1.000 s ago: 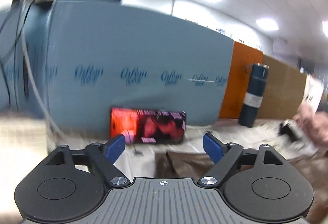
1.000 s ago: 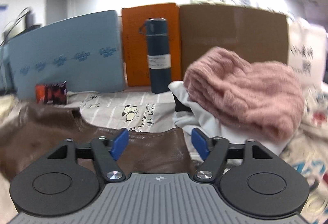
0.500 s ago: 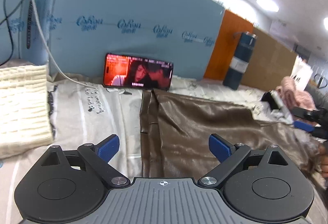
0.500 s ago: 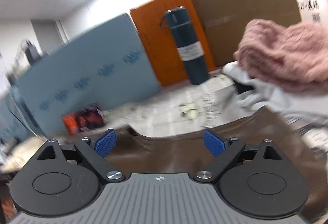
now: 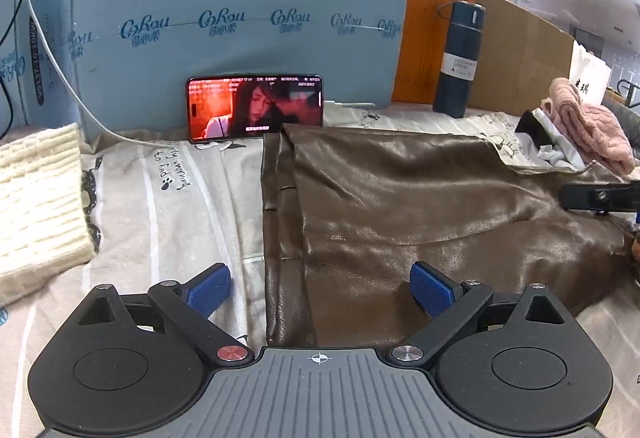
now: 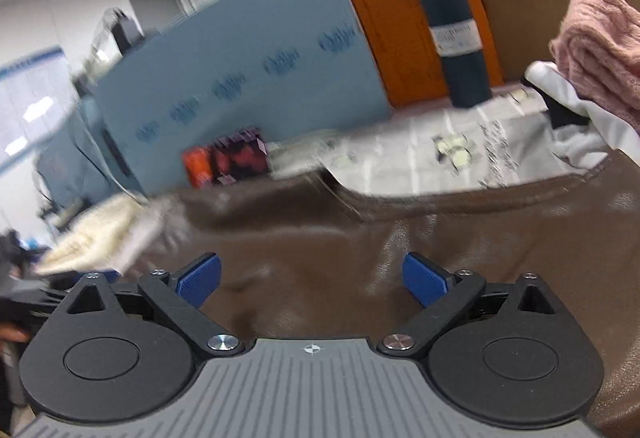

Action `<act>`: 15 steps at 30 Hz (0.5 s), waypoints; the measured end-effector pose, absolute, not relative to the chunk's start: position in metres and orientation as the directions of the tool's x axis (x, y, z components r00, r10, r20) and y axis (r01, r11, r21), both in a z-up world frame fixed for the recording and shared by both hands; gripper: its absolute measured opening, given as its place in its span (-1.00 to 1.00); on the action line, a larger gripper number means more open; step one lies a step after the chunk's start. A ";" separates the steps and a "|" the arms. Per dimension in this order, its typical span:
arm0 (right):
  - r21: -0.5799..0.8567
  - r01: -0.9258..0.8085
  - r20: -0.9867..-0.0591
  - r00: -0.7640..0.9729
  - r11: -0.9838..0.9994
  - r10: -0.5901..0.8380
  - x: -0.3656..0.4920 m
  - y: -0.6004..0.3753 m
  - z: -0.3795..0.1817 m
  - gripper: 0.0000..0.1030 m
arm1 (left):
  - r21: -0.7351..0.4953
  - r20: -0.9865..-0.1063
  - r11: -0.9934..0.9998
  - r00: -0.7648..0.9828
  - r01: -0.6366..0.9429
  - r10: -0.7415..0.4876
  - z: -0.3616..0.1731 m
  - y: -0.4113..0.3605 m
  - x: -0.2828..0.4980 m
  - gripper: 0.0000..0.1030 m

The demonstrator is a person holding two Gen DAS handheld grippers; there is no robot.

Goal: Fold clothes

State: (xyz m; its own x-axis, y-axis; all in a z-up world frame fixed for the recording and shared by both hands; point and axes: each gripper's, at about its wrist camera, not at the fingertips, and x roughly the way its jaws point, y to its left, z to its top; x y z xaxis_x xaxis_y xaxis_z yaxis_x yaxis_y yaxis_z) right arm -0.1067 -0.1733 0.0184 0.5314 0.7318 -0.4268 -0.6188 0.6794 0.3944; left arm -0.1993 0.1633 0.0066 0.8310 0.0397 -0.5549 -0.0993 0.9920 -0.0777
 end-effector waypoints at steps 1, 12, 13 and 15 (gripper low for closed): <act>0.389 -0.615 -0.435 0.534 0.686 0.725 -0.107 -0.172 0.018 0.90 | -0.081 -0.541 0.993 0.841 -0.083 0.026 0.007 0.162 -0.201 0.91; 0.376 -0.591 -0.463 0.547 0.714 0.697 -0.105 -0.172 0.014 0.92 | -0.020 -0.559 0.999 0.829 -0.044 0.025 0.005 0.150 -0.201 0.91; 0.380 -0.591 -0.457 0.550 0.712 0.699 -0.105 -0.172 0.015 0.92 | -0.020 -0.565 0.999 0.825 -0.051 0.031 0.004 0.150 -0.200 0.91; 0.392 -0.588 -0.438 0.557 0.708 0.705 -0.106 -0.175 0.016 0.92 | -0.018 -0.573 0.998 0.819 -0.059 0.038 0.003 0.151 -0.198 0.91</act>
